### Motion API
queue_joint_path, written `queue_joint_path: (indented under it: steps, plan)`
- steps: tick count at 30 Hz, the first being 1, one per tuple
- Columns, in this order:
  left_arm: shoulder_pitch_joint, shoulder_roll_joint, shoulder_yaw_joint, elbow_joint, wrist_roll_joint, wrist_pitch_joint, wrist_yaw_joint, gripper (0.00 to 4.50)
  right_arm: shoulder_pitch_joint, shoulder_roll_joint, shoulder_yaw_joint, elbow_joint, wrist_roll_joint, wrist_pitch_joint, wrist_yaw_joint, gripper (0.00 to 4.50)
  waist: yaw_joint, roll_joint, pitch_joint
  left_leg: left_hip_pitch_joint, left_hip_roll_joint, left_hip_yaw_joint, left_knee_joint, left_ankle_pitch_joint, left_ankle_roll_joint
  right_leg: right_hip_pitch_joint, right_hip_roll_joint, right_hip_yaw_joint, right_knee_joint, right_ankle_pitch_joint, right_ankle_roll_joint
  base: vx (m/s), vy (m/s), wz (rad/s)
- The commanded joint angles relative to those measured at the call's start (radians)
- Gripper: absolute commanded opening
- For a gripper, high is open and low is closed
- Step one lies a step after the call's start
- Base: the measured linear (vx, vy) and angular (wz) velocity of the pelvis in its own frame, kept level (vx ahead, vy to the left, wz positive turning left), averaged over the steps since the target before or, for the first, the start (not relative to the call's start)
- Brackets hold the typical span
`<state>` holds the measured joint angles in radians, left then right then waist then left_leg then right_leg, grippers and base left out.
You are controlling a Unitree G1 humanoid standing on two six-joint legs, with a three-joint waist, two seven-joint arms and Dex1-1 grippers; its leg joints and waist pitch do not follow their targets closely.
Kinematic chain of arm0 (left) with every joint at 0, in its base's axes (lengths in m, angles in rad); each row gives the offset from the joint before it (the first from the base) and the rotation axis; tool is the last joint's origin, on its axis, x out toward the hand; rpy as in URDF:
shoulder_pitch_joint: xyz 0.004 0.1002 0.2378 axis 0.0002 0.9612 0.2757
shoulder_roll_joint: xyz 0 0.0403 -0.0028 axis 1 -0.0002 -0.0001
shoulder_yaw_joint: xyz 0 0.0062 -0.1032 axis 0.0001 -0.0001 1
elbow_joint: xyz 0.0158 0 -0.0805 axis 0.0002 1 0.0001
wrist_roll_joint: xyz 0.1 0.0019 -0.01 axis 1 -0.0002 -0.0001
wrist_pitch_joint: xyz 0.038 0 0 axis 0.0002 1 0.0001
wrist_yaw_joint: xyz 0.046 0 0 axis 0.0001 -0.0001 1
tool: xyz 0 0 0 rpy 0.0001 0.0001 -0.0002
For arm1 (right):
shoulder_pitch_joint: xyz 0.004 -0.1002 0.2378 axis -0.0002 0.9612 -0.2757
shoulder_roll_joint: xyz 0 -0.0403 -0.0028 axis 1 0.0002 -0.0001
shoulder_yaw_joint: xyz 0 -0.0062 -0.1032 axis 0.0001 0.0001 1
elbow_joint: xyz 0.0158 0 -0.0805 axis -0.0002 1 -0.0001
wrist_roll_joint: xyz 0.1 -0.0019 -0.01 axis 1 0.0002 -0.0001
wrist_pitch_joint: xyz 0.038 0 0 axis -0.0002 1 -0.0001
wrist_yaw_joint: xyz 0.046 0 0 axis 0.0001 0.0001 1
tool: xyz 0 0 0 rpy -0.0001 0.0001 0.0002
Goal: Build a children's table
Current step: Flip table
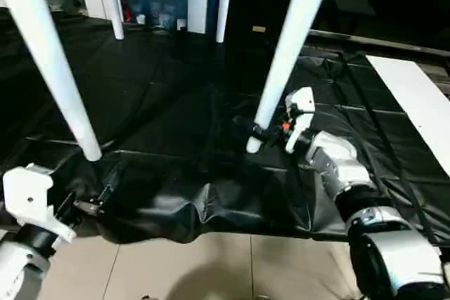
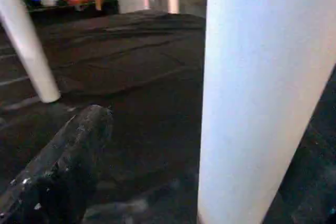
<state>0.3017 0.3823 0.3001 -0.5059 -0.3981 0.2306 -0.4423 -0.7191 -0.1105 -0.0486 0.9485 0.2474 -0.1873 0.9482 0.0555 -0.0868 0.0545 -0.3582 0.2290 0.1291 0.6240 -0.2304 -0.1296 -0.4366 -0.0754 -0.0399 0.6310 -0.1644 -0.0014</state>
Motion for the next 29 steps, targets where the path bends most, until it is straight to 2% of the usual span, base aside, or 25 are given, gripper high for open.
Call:
queue_joint_path:
  steps: [1,2,3,6,8,10,11,12,13,15,16,17,18,19,20,21,22,24,26,27,28,29]
  plan:
    - [-0.01,-0.003,-0.022,-0.01,-0.002,0.014,-0.004,4.47,0.019,0.01,0.014,-0.04,0.019,-0.001,0.024,4.48,0.002,0.03,-0.045,-0.009,-0.008,0.031,-0.096,-0.214,0.044,0.056,-0.027,0.022,-0.067,-0.23,-0.202,0.0,0.0,0.0]
    - [-0.015,-0.006,-0.027,-0.008,0.0,0.015,-0.002,4.47,0.025,0.016,0.017,-0.045,0.02,-0.001,0.024,4.48,0.001,0.03,-0.044,-0.008,-0.008,0.032,-0.097,-0.212,0.045,0.056,-0.026,0.022,-0.067,-0.226,-0.205,0.0,0.0,0.0]
    - [-0.024,-0.01,-0.032,-0.005,0.001,0.016,-0.002,4.47,0.035,0.026,0.025,-0.055,0.022,0.001,0.031,4.48,-0.001,0.036,-0.046,-0.006,-0.008,0.032,-0.096,-0.207,0.045,0.056,-0.025,0.021,-0.067,-0.21,-0.211,0.0,0.0,0.0]
    - [-0.047,-0.018,-0.055,-0.005,0.005,0.02,0.012,4.47,0.062,0.051,0.034,-0.071,0.002,-0.026,0.008,4.48,0.001,0.038,-0.048,-0.005,-0.008,0.033,-0.096,-0.196,0.045,0.056,-0.026,0.022,-0.064,-0.188,-0.224,0.0,0.0,0.0]
    - [-0.06,-0.034,-0.074,-0.006,0.016,0.018,0.035,4.47,0.072,0.053,0.011,-0.068,-0.03,-0.071,-0.097,4.48,0.001,0.038,-0.052,-0.005,-0.008,0.032,-0.095,-0.177,0.038,0.06,-0.026,0.021,-0.061,-0.172,-0.232,0.0,0.0,0.0]
    - [-0.061,-0.039,-0.078,-0.005,0.019,0.015,0.039,4.47,0.077,0.051,0.005,-0.074,-0.034,-0.079,-0.121,4.48,0.002,0.038,-0.051,-0.003,-0.009,0.035,-0.095,-0.179,0.035,0.058,-0.025,0.021,-0.061,-0.172,-0.231,0.0,0.0,0.0]
    - [-0.064,-0.051,-0.09,-0.002,0.04,0.007,0.056,4.47,0.091,0.048,-0.01,-0.099,-0.028,-0.071,-0.153,4.48,0.003,0.04,-0.054,-0.003,-0.009,0.034,-0.094,-0.18,0.034,0.06,-0.024,0.021,-0.06,-0.173,-0.229,0.0,0.0,0.0]
    - [-0.067,-0.067,-0.109,0.001,0.066,0.004,0.077,4.47,0.123,0.046,-0.024,-0.16,-0.013,-0.055,-0.176,4.48,0.004,0.042,-0.055,-0.001,-0.008,0.035,-0.094,-0.177,0.033,0.06,-0.024,0.021,-0.061,-0.167,-0.222,0.0,0.0,0.0]
    - [-0.073,-0.094,-0.141,0.008,0.109,-0.001,0.116,4.47,0.189,0.048,-0.041,-0.29,0.016,-0.008,-0.197,4.48,0.007,0.044,-0.056,0.002,-0.008,0.036,-0.093,-0.176,0.033,0.061,-0.023,0.022,-0.062,-0.158,-0.212,0.0,0.0,0.0]
    - [-0.077,-0.106,-0.152,0.011,0.125,-0.004,0.134,4.47,0.218,0.05,-0.044,-0.343,0.027,0.012,-0.201,4.48,0.015,0.042,-0.056,0.002,-0.006,0.035,-0.095,-0.161,0.034,0.064,-0.021,0.023,-0.062,-0.131,-0.192,0.0,0.0,0.0]
    - [-0.088,-0.131,-0.172,0.018,0.149,-0.012,0.167,4.47,0.279,0.053,-0.048,-0.441,0.031,0.04,-0.221,4.48,0.016,0.057,-0.057,-0.003,-0.009,0.032,-0.099,-0.18,0.026,0.066,-0.022,0.022,-0.061,-0.157,-0.186,0.0,0.0,0.0]
    - [-0.096,-0.142,-0.183,0.02,0.16,-0.016,0.183,4.47,0.315,0.055,-0.047,-0.499,0.031,0.057,-0.238,4.48,0.017,0.045,-0.055,0.0,-0.01,0.038,-0.097,-0.19,0.029,0.064,-0.02,0.023,-0.073,-0.169,-0.173,0.0,0.0,0.0]
    - [-0.096,-0.142,-0.183,0.02,0.16,-0.016,0.183,4.47,0.315,0.055,-0.047,-0.499,0.031,0.057,-0.238,4.48,0.017,0.044,-0.053,-0.001,-0.008,0.035,-0.101,-0.221,0.02,0.064,-0.022,0.024,-0.074,-0.21,-0.161,0.0,0.0,0.0]
    - [-0.104,-0.151,-0.198,0.022,0.17,-0.003,0.199,4.47,0.37,0.06,-0.04,-0.579,0.024,0.07,-0.273,4.48,0.016,0.045,-0.053,-0.001,-0.011,0.037,-0.101,-0.241,0.014,0.063,-0.021,0.024,-0.079,-0.247,-0.145,0.0,0.0,0.0]
    - [-0.105,-0.151,-0.202,0.022,0.174,0.001,0.202,4.47,0.384,0.061,-0.038,-0.597,0.021,0.069,-0.282,4.48,0.017,0.045,-0.054,0.0,-0.01,0.037,-0.099,-0.243,0.012,0.06,-0.022,0.026,-0.079,-0.255,-0.141,0.0,0.0,0.0]
    - [-0.107,-0.152,-0.206,0.022,0.181,0.002,0.206,4.47,0.407,0.062,-0.032,-0.632,0.01,0.066,-0.303,4.48,0.015,0.049,-0.053,-0.001,-0.011,0.036,-0.1,-0.256,0.011,0.058,-0.022,0.025,-0.08,-0.279,-0.134,0.0,0.0,0.0]
    - [-0.11,-0.162,-0.204,0.018,0.194,-0.002,0.225,4.47,0.443,0.069,-0.035,-0.689,-0.011,0.073,-0.352,4.48,0.011,0.046,-0.053,-0.005,-0.012,0.036,-0.101,-0.258,0.008,0.06,-0.022,0.025,-0.083,-0.3,-0.122,0.0,0.0,0.0]
    - [-0.113,-0.17,-0.207,0.01,0.218,0.001,0.244,4.47,0.488,0.073,-0.039,-0.768,-0.045,0.101,-0.422,4.48,0.009,0.044,-0.049,-0.006,-0.014,0.036,-0.1,-0.255,0.0,0.057,-0.018,0.026,-0.088,-0.324,-0.098,0.0,0.0,0.0]
    - [-0.116,-0.185,-0.206,-0.018,0.225,0.012,0.267,4.47,0.532,0.07,-0.035,-0.872,-0.087,0.218,-0.497,4.48,0.006,0.045,-0.051,-0.006,-0.016,0.035,-0.101,-0.261,-0.002,0.057,-0.017,0.026,-0.089,-0.359,-0.075,0.0,0.0,0.0]
    - [-0.117,-0.181,-0.211,-0.028,0.237,0.019,0.272,4.47,0.542,0.071,-0.031,-0.903,-0.115,0.267,-0.532,4.48,0.004,0.045,-0.049,-0.007,-0.017,0.035,-0.101,-0.263,-0.01,0.055,-0.012,0.027,-0.091,-0.37,-0.061,0.0,0.0,0.0]
    - [-0.12,-0.167,-0.223,-0.038,0.277,0.024,0.284,4.47,0.552,0.081,-0.016,-0.958,-0.181,0.331,-0.601,4.48,0.002,0.047,-0.049,-0.007,-0.018,0.034,-0.102,-0.27,-0.015,0.053,-0.012,0.026,-0.092,-0.381,-0.051,0.0,0.0,0.0]
    - [-0.121,-0.167,-0.225,-0.04,0.285,0.033,0.294,4.47,0.557,0.079,0.003,-0.989,-0.195,0.358,-0.607,4.48,0.001,0.046,-0.047,-0.008,-0.019,0.034,-0.102,-0.278,-0.017,0.051,-0.01,0.025,-0.094,-0.396,-0.042,0.0,0.0,0.0]
